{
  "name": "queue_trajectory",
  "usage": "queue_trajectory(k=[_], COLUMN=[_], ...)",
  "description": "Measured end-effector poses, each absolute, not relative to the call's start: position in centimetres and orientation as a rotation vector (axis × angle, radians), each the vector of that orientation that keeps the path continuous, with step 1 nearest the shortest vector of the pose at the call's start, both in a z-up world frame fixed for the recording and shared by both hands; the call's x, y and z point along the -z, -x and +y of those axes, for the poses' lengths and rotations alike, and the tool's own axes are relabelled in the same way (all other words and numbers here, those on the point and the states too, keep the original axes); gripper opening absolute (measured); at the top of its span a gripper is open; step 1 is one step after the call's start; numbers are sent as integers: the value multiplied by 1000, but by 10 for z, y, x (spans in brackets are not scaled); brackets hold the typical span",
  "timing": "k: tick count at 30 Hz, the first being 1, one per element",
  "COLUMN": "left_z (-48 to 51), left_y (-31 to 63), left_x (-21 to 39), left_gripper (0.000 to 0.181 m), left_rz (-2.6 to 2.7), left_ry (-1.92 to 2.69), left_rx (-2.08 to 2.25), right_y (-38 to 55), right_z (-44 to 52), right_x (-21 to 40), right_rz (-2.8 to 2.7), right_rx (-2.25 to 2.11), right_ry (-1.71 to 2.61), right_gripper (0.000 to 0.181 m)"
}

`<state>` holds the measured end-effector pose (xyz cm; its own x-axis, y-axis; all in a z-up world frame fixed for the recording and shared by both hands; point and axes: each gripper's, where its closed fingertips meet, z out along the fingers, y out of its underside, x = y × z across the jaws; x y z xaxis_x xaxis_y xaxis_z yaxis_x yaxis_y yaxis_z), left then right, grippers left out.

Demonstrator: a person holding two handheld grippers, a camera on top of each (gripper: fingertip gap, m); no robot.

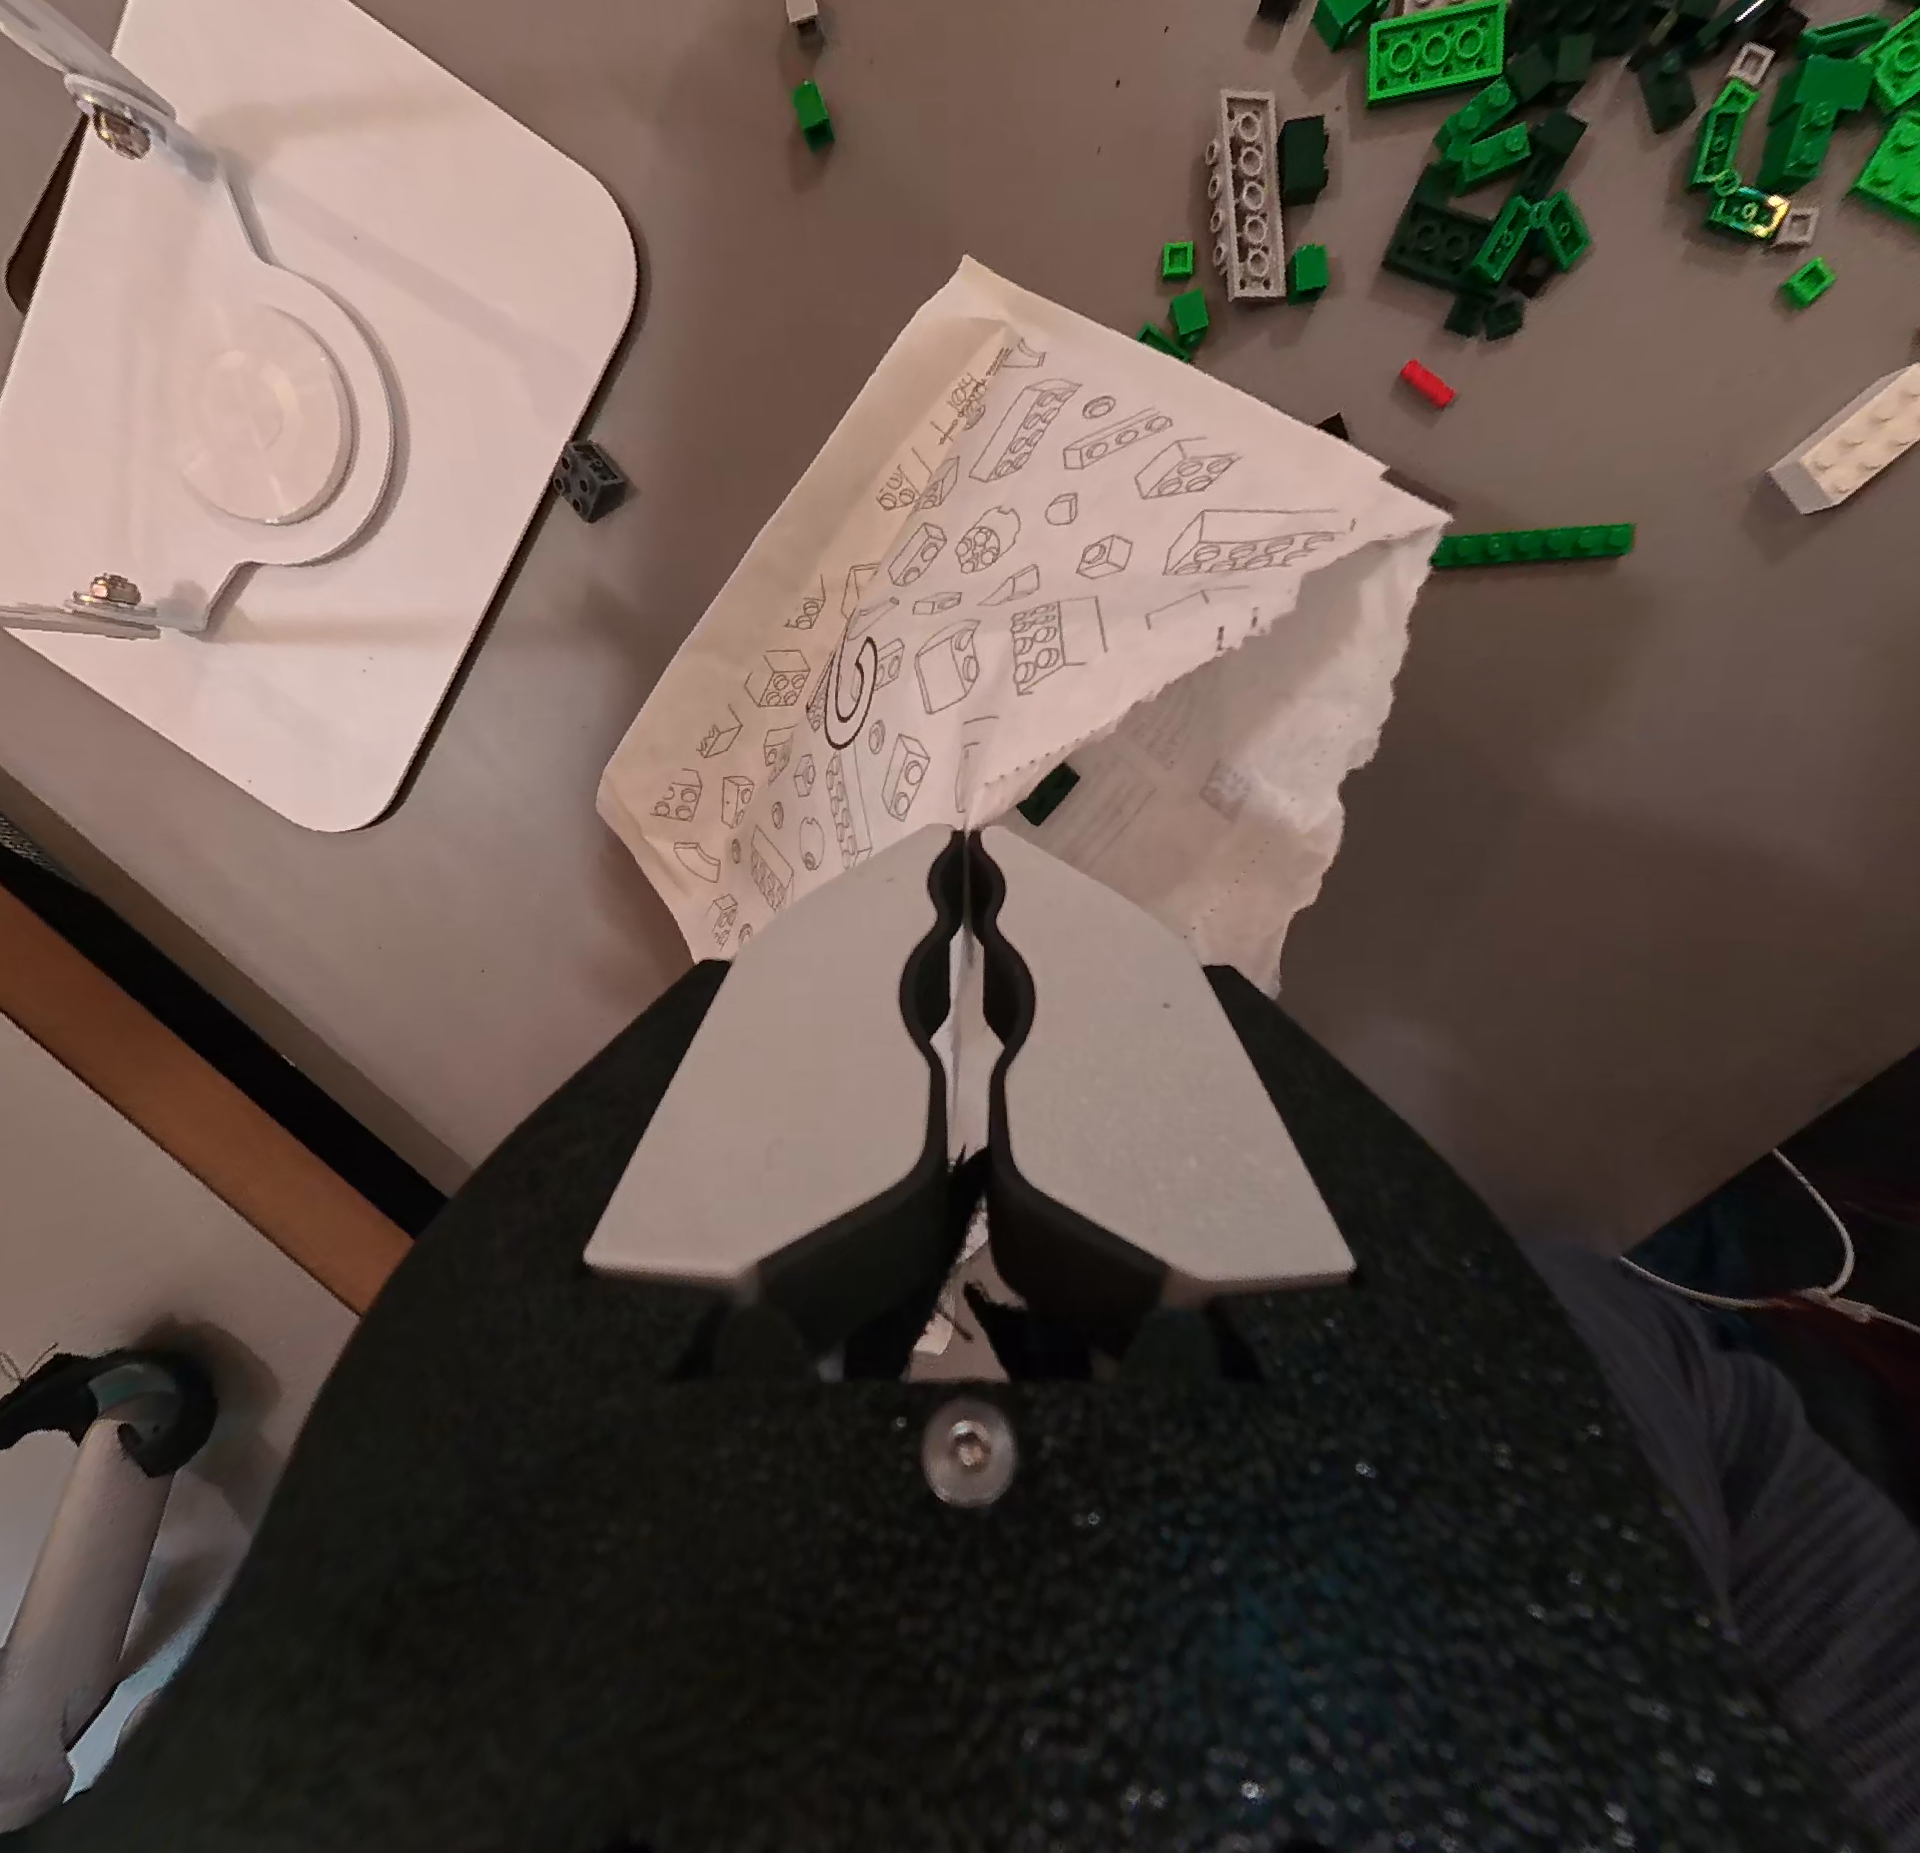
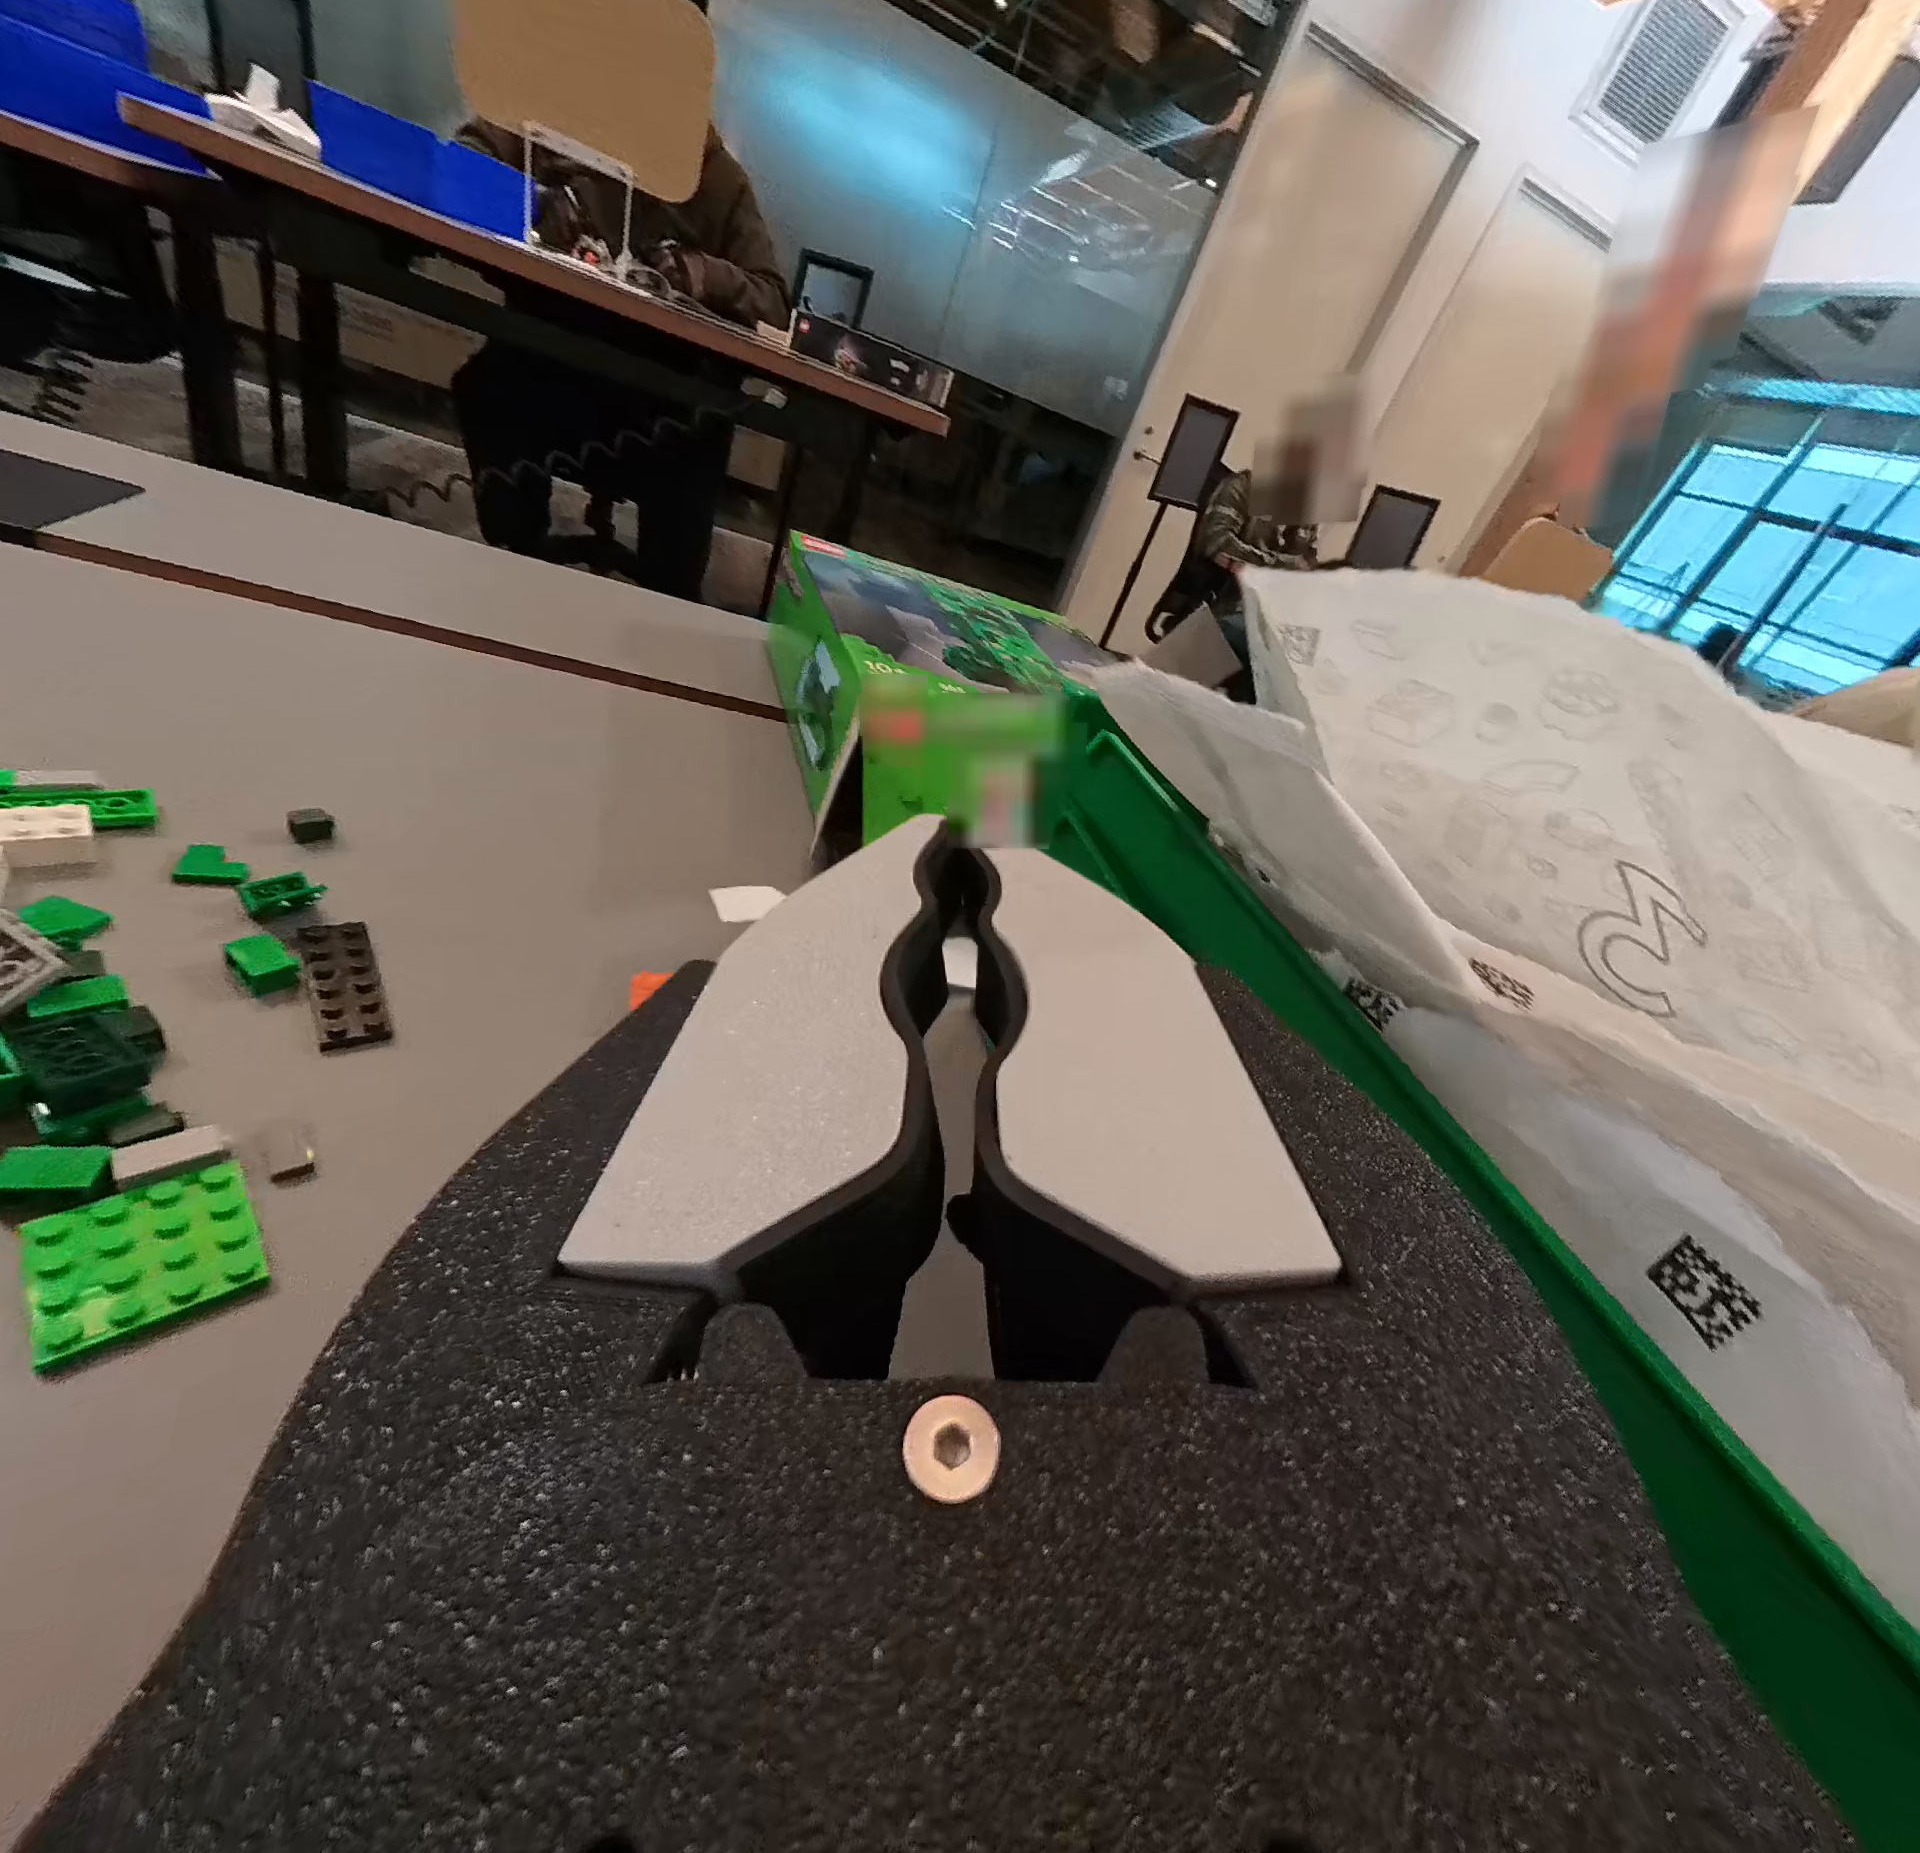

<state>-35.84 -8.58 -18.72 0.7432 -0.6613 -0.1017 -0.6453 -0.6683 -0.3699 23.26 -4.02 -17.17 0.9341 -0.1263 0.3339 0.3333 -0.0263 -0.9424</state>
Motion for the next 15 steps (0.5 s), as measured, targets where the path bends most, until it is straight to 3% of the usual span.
queue_trajectory(k=[15], left_z=[-86], left_y=[358], left_x=[187], left_gripper=[0], left_rz=[1008], left_ry=[2557], left_rx=[56], right_y=[-212], right_z=[-27], right_x=[188], right_rz=[-262], right_rx=[351], right_ry=[1576], right_gripper=[0])
